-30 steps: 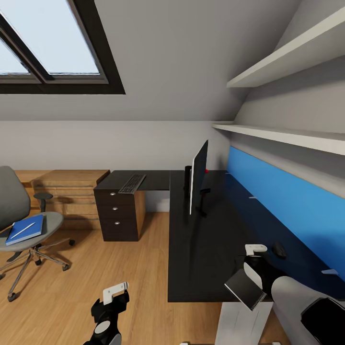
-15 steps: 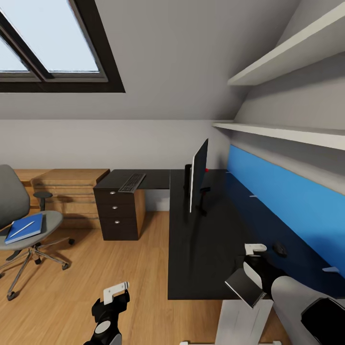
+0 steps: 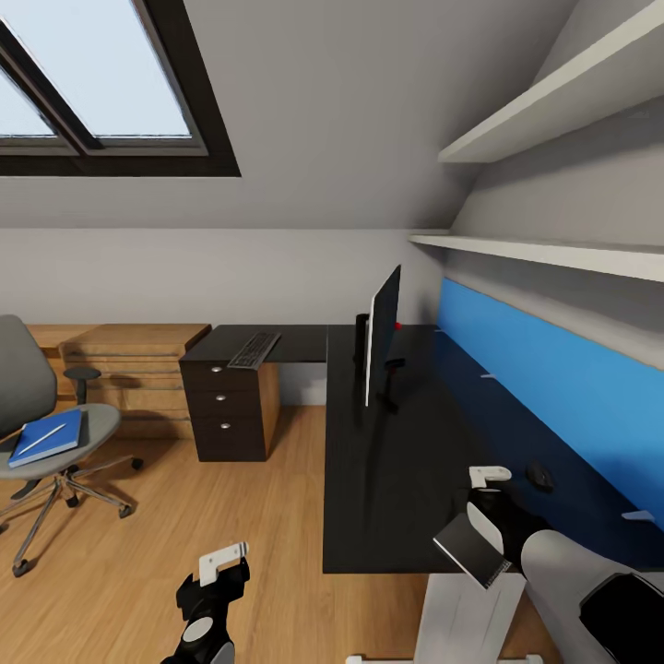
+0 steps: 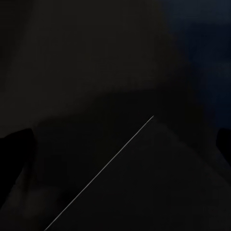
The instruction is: In the bedroom, organize the workspace by keeping the computer under the desk, ensuring the monitor is on the desk, placing the keyboard on the desk next to the monitor, placing the mouse on the desk next to the keyboard, moving the folder from the swivel chair onto the desk next to the mouse, stacking the notebook on top of the folder with the pen on top of the notebook, and positioning the swivel chair next to the desk.
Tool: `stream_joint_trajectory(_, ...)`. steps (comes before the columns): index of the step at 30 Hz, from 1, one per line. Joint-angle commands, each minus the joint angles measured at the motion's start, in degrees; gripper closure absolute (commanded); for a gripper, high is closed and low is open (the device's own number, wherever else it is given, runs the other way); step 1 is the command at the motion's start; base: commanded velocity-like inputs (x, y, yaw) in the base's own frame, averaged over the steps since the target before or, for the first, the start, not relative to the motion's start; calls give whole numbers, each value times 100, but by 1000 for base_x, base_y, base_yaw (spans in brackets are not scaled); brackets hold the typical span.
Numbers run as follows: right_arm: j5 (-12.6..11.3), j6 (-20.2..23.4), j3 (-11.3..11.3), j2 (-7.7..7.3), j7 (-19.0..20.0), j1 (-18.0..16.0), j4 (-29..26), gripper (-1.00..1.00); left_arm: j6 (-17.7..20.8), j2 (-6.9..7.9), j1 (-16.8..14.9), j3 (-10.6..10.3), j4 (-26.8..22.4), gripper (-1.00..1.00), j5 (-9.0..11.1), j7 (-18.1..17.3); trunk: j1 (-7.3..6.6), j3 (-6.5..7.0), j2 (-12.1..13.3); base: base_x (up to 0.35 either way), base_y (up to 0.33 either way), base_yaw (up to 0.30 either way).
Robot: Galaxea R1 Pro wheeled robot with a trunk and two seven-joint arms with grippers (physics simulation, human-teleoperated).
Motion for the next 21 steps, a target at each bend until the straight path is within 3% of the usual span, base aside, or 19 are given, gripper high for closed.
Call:
stream_joint_trajectory(1,-65,65,51,-7,-31,2,69,-100,-17,8,-9,-30,-7,-100,48,41,1,-8,-2,0,0,0)
stream_joint_trajectory(21,-65,65,51,1,-31,2,69,-100,-15,8,-10,-28,2,-100,45,38,1,-8,-2,0,0,0)
